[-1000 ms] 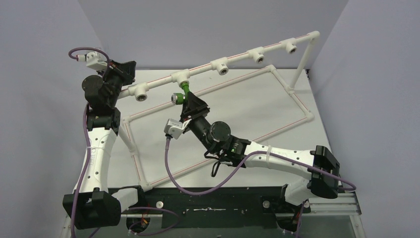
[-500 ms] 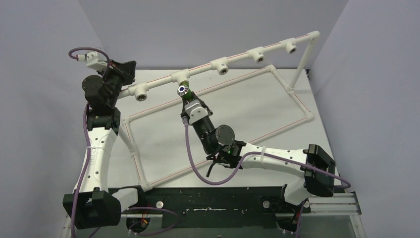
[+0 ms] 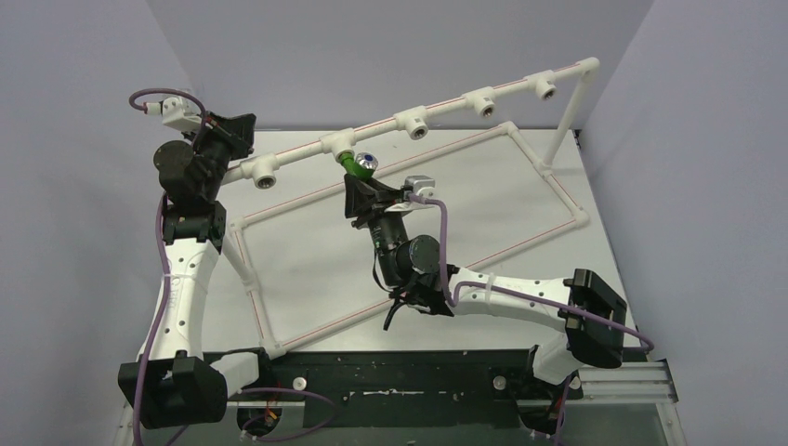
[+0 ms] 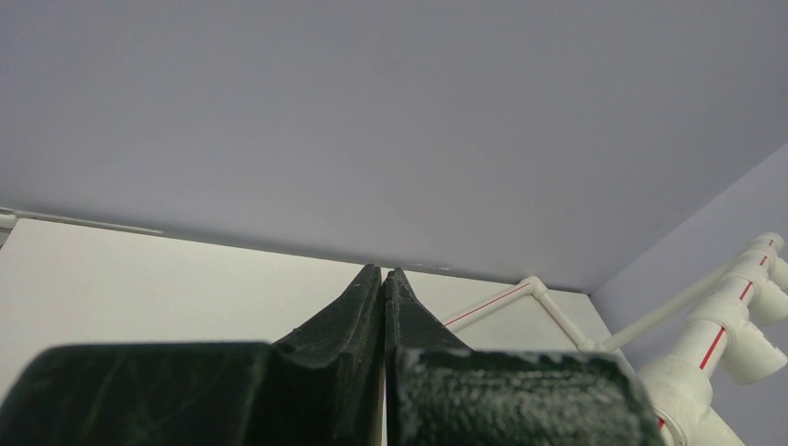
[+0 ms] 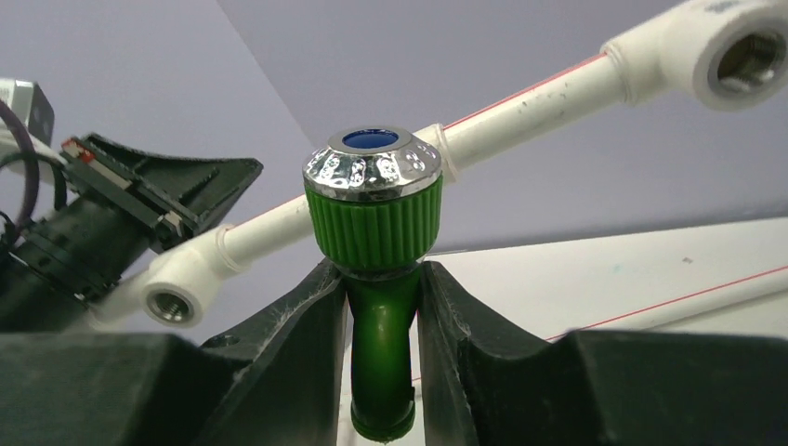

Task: Install the water faucets

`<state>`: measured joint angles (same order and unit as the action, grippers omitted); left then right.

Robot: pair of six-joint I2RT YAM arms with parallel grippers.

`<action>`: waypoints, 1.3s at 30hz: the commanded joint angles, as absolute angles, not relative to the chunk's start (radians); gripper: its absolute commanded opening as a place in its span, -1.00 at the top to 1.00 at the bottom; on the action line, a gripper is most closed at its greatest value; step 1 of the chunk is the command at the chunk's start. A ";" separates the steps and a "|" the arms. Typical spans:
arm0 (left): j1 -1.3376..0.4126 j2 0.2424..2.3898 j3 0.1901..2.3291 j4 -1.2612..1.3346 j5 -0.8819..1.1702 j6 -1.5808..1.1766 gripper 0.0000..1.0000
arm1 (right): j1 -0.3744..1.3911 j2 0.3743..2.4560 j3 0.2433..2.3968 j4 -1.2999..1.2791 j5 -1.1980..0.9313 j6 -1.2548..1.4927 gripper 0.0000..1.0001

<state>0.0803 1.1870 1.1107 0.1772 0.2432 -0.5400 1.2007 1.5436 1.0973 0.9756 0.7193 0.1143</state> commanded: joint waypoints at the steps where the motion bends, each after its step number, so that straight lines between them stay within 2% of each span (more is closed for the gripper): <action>1: 0.092 1.305 0.976 -0.160 0.265 -0.551 1.00 | 1.167 1.505 1.087 0.973 0.788 0.446 1.00; 11: 0.094 1.307 0.974 -0.159 0.265 -0.553 1.00 | 1.167 1.433 1.103 0.688 0.905 0.928 1.00; 21: 0.093 1.311 0.974 -0.157 0.267 -0.555 1.00 | 1.144 1.397 1.182 0.291 0.834 1.428 1.00; 35: 0.094 1.308 0.973 -0.158 0.262 -0.554 1.00 | 1.141 1.367 1.186 0.262 0.799 1.483 1.00; 39: 0.094 1.308 0.973 -0.158 0.261 -0.552 1.00 | 1.140 1.358 1.170 0.262 0.801 1.475 0.73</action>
